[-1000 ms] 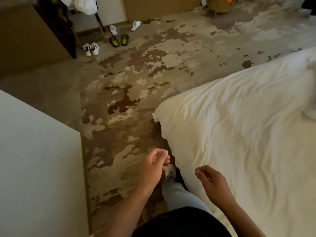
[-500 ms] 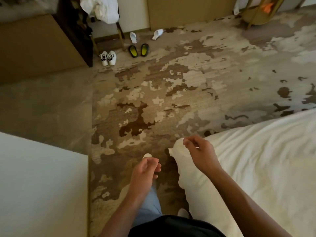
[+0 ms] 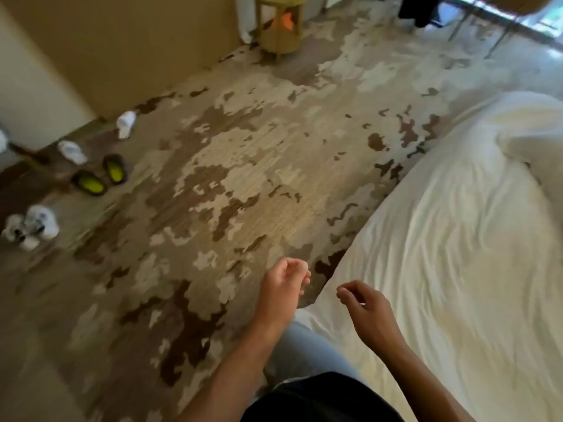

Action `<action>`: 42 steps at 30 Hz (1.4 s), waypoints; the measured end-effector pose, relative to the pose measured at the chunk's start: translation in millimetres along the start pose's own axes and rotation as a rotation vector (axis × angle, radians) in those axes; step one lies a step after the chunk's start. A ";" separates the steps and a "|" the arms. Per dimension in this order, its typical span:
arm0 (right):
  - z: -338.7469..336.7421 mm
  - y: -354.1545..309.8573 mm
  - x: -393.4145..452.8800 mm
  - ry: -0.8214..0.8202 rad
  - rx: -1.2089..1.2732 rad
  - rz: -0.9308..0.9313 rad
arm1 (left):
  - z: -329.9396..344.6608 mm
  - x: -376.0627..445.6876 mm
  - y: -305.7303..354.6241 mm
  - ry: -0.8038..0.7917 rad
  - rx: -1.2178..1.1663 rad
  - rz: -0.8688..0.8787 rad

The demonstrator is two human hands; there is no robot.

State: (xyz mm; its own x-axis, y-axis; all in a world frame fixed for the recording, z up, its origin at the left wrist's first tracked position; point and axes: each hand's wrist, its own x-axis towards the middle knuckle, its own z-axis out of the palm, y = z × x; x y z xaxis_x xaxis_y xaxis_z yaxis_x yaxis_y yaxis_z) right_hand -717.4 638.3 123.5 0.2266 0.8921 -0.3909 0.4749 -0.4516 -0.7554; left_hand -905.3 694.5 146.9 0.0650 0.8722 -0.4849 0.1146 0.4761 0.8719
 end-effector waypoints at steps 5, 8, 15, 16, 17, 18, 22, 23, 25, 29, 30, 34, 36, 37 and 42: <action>-4.2 -12.6 95.3 0.164 0.102 0.125 | 13.2 131.7 76.7 -0.164 0.072 0.045; -14.1 -35.3 172.3 0.198 0.152 0.148 | 15.7 208.3 116.4 -0.182 0.112 0.008; -94.6 -135.9 367.3 0.282 0.234 0.055 | 34.2 371.6 201.3 -0.237 0.207 0.005; -110.8 -148.8 395.6 0.311 0.238 0.030 | 42.5 396.0 212.7 -0.246 0.215 0.000; -127.4 -160.4 424.5 0.338 0.240 0.013 | 52.1 422.0 224.2 -0.256 0.219 -0.007; -143.5 -170.0 452.9 0.359 0.242 0.006 | 63.5 448.3 236.4 -0.265 0.224 -0.014; -200.3 -184.9 561.0 0.447 0.221 0.054 | 128.6 561.1 292.3 -0.356 0.254 -0.005; -212.8 -185.5 585.0 0.465 0.223 0.081 | 148.4 590.2 307.3 -0.395 0.262 0.008; -236.1 -186.8 623.7 0.505 0.245 0.164 | 188.8 642.7 340.5 -0.487 0.293 0.023; -278.9 -186.4 674.1 0.615 0.274 0.345 | 273.1 720.6 414.2 -0.674 0.387 0.055; -289.4 -185.3 685.3 0.647 0.292 0.392 | 296.5 736.9 433.2 -0.728 0.411 0.066; -330.7 -171.6 729.7 0.786 0.373 0.555 | 391.6 792.4 502.0 -0.889 0.446 0.094; -354.6 -157.6 761.1 0.816 0.402 0.613 | 440.0 822.3 528.3 -0.932 0.457 0.100; -369.1 -150.6 780.6 0.832 0.419 0.632 | 463.9 839.3 540.5 -0.945 0.461 0.097; -464.2 -112.8 912.1 0.800 0.519 0.624 | 571.7 940.7 595.6 -0.924 0.535 0.136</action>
State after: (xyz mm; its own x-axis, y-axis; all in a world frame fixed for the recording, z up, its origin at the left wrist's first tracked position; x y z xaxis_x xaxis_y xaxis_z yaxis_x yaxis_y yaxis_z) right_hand -169.5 1509.6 96.3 0.8655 0.1786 -0.4679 -0.2784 -0.6051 -0.7459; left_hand -209.2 1734.3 170.6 0.8081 0.3850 -0.4457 0.4539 0.0752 0.8879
